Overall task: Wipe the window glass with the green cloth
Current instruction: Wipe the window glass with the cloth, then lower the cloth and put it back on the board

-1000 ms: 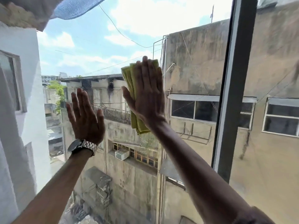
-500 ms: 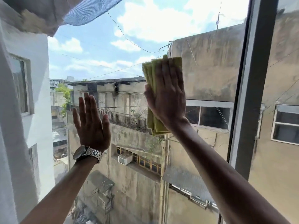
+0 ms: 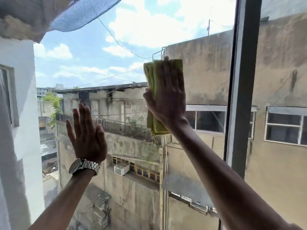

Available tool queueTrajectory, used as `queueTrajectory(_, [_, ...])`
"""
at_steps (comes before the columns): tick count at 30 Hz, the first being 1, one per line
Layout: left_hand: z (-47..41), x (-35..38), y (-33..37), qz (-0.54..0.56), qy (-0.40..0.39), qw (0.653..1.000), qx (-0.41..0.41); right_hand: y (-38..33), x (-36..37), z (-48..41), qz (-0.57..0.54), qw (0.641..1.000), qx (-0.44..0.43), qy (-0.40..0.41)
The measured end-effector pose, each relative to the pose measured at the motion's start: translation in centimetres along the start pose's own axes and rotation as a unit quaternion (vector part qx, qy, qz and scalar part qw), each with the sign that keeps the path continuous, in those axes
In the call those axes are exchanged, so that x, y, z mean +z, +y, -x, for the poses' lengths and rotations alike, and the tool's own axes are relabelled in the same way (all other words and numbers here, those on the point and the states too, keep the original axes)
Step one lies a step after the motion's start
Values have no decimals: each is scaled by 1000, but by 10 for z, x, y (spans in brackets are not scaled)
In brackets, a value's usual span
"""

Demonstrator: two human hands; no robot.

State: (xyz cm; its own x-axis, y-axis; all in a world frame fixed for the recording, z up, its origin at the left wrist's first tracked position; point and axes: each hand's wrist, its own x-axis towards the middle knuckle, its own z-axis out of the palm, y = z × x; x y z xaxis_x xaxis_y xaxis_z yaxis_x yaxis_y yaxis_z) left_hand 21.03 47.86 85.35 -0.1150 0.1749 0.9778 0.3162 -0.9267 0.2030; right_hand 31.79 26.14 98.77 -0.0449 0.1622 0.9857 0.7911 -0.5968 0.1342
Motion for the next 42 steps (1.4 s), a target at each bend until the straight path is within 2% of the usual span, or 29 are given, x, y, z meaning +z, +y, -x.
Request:
queueTrajectory(1, [0, 0, -1, 6, 1, 1000, 5, -25, 8, -1, -18, 1000, 8, -4])
queueTrajectory(3, [-1, -5, 0, 29, 6, 1000, -4, -55, 16, 29, -27, 995, -78, -59])
queueTrajectory(4, [-2, -6, 2, 42, 9, 999, -13, -58, 14, 52, -28, 986, -130, -101])
queueTrajectory(6, [-3, -9, 7, 55, 12, 998, -30, -43, -1, 92, -41, 968, -183, -168])
queueTrajectory(8, [-4, -9, 7, 47, 13, 998, -31, -25, -15, 107, -52, 954, -200, -219])
queueTrajectory(11, [-4, -5, 7, 14, -4, 999, -34, -22, -30, 92, -49, 949, -187, -248])
queueTrajectory(16, [-8, -36, 30, -52, -133, 985, -99, -46, -67, 52, 5, 936, -162, -311])
queueTrajectory(18, [-7, -56, 49, -3, -180, 976, -123, -47, -74, 43, 49, 931, -138, -333])
queueTrajectory(20, [13, -81, 76, 99, -256, 953, -125, -47, -83, 53, 63, 919, -127, -368])
queueTrajectory(21, [31, -96, 91, 161, -307, 929, -129, -46, -87, 64, 44, 912, -126, -387])
queueTrajectory(23, [76, -124, 120, 279, -397, 854, -187, -42, -96, 95, -36, 887, -92, -450])
queueTrajectory(24, [99, -134, 129, 312, -418, 824, -223, -38, -101, 112, -87, 865, -48, -492])
queueTrajectory(27, [195, -154, 134, 294, -472, 766, -322, -19, -115, 189, -223, 767, 91, -594])
queueTrajectory(29, [279, -176, 132, 271, -554, 687, -385, -3, -125, 272, -278, 688, 153, -653])
queueTrajectory(31, [372, -211, 133, 265, -634, 585, -431, 8, -137, 373, -305, 585, 217, -720])
queueTrajectory(34, [507, -277, 147, 256, -705, 443, -491, 13, -166, 531, -309, 429, 258, -809])
queueTrajectory(35, [553, -299, 155, 247, -718, 402, -512, 12, -178, 584, -301, 396, 262, -827])
queueTrajectory(37, [640, -345, 170, 223, -721, 335, -565, 8, -202, 685, -264, 349, 287, -852])
queueTrajectory(39, [725, -387, 183, 189, -714, 306, -601, 1, -222, 784, -229, 315, 295, -873])
queueTrajectory(41, [801, -425, 194, 161, -701, 290, -631, -5, -237, 870, -208, 317, 300, -875])
queueTrajectory(42, [829, -440, 198, 141, -686, 298, -648, -6, -242, 900, -204, 327, 315, -867])
